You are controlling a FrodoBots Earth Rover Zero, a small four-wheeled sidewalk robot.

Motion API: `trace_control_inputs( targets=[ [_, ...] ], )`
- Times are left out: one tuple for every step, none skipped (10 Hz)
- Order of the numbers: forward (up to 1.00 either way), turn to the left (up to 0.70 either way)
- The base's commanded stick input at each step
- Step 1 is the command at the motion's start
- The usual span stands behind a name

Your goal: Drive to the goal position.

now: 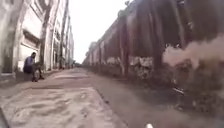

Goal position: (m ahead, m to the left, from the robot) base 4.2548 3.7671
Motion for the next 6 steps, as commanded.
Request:
trace_control_inputs(
  targets=[
    [1.0,0.28],
    [1.0,0.16],
    [1.0,0.02],
    [1.0,0.0],
    [1.0,0.0],
    [1.0,0.0]
  ],
)
